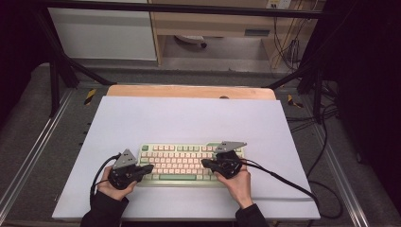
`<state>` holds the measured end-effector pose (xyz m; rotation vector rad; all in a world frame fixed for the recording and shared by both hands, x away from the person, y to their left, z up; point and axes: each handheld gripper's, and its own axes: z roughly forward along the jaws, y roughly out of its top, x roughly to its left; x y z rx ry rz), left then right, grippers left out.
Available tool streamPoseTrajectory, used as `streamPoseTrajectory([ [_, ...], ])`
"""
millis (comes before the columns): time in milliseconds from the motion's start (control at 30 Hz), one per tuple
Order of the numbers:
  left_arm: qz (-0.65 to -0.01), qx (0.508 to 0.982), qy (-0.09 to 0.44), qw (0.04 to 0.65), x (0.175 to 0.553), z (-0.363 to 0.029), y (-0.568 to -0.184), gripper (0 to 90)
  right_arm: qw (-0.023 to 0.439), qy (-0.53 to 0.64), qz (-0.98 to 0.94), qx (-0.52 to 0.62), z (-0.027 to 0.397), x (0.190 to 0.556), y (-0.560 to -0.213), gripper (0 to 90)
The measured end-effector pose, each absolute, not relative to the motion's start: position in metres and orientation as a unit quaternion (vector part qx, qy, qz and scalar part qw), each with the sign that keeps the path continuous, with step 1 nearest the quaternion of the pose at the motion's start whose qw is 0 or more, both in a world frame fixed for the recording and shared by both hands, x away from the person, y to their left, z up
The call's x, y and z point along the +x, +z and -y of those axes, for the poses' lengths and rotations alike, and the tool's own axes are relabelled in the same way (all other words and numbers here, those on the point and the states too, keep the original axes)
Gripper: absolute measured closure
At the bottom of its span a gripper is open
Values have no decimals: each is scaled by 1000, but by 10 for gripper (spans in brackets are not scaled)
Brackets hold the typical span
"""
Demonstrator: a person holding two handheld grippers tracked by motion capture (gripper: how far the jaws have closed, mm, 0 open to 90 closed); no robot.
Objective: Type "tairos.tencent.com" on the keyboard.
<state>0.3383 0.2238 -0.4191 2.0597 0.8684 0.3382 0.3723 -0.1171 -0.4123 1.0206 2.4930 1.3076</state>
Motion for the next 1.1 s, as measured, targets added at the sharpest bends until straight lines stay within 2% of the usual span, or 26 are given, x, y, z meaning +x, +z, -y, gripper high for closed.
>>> streamPoseTrajectory([
  [467, -358, 819, 135, 428, 337, -237, -422, 896, 74, 428, -835, 339, 93, 385, -420, 900],
  [1100, -359, 819, 134, 427, 338, -237, -424, 896, 79, 408, -839, 352, 87, 396, -429, 900],
])
